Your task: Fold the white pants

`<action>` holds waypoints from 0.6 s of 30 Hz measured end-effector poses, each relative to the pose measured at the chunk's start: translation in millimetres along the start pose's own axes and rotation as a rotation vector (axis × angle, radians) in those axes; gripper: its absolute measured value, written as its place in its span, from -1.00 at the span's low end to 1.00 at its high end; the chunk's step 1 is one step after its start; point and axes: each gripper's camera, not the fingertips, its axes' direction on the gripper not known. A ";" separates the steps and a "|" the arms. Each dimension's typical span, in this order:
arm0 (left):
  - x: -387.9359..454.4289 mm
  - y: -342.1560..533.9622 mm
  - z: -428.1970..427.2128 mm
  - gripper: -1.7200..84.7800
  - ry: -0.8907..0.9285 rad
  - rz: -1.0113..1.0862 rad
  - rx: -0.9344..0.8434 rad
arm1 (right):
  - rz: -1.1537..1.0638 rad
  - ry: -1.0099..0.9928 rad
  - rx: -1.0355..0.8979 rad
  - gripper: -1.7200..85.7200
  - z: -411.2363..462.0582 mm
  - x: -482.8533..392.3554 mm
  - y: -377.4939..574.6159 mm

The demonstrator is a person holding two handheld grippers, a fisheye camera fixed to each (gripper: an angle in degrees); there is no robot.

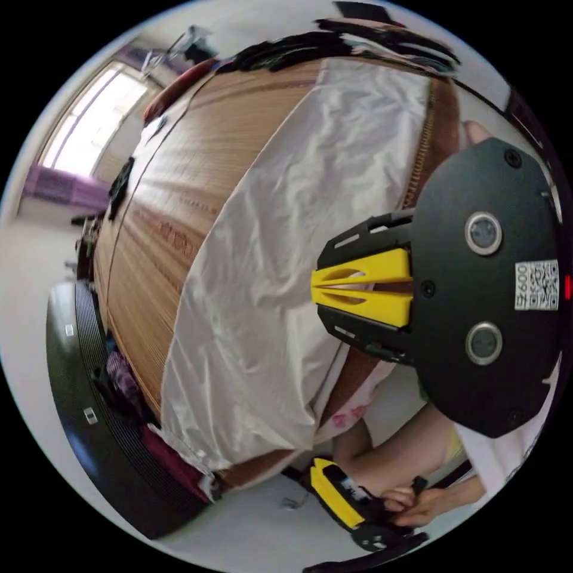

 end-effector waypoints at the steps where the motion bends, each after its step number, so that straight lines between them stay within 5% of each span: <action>1: 19.2 -7.0 8.7 -0.79 -0.049 -0.003 -0.011 | 0.077 0.039 0.004 -0.71 -7.7 3.3 -0.9; 4: 70.5 -3.7 20.4 -0.80 -0.102 0.106 0.064 | 0.160 0.152 0.041 -0.72 -27.1 5.1 0.3; 7: 100.8 8.9 21.1 -0.83 0.061 0.160 0.128 | 0.196 0.229 0.060 -0.74 -44.1 2.7 2.6; 18: 173.9 55.6 59.4 -0.94 0.150 0.152 0.110 | 0.211 0.159 0.163 -0.83 -117.3 -14.9 17.0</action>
